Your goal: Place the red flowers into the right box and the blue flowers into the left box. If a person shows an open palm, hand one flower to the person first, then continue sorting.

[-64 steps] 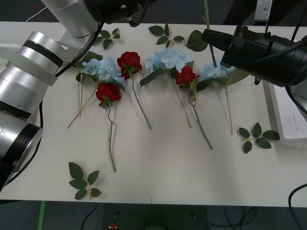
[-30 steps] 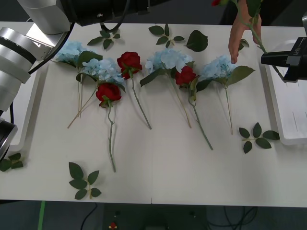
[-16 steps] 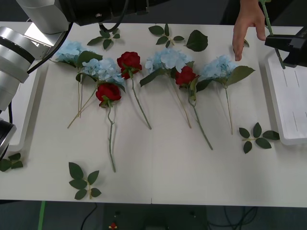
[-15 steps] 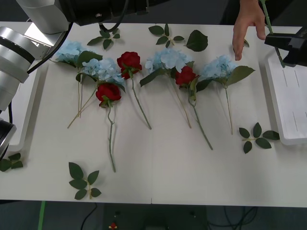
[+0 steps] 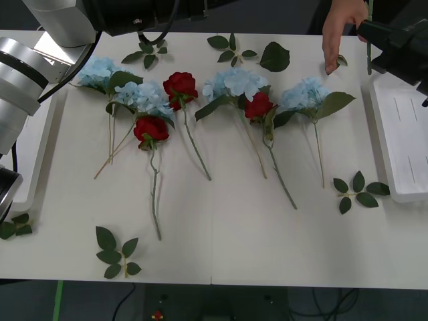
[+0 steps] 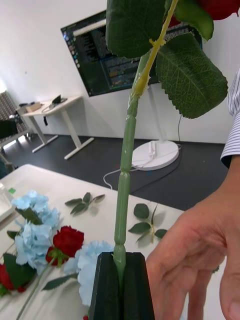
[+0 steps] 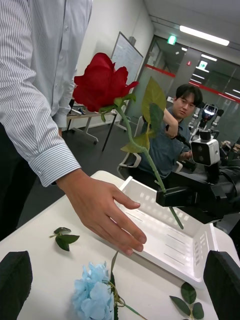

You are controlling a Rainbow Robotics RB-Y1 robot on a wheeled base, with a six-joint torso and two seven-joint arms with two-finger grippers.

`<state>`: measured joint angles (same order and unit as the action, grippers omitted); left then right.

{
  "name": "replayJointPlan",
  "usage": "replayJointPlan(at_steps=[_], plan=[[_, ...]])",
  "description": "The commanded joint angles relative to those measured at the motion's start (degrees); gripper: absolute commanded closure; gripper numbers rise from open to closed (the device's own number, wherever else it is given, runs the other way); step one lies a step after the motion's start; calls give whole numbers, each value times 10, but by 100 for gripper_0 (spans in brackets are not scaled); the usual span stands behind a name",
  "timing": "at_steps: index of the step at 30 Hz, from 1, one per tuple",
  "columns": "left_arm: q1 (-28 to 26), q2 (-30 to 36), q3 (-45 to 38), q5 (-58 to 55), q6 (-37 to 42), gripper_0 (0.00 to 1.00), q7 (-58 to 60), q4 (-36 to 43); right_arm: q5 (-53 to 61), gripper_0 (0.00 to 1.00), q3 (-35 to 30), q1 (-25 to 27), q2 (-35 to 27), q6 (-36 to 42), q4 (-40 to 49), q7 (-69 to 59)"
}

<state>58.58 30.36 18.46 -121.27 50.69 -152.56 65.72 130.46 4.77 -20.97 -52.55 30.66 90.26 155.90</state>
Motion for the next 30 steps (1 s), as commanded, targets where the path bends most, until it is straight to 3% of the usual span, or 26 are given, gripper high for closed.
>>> replayJointPlan(at_steps=[1,13,30], plan=[[35,16,5,0,5,0,-24,6,7,100,-27,-3,37,-25,25,-9],[35,16,5,0,5,0,-24,6,-72,100,-25,-29,87,-112,24,-9],[35,16,5,0,5,0,-24,6,-78,100,4,-87,109,-129,-34,-9]])
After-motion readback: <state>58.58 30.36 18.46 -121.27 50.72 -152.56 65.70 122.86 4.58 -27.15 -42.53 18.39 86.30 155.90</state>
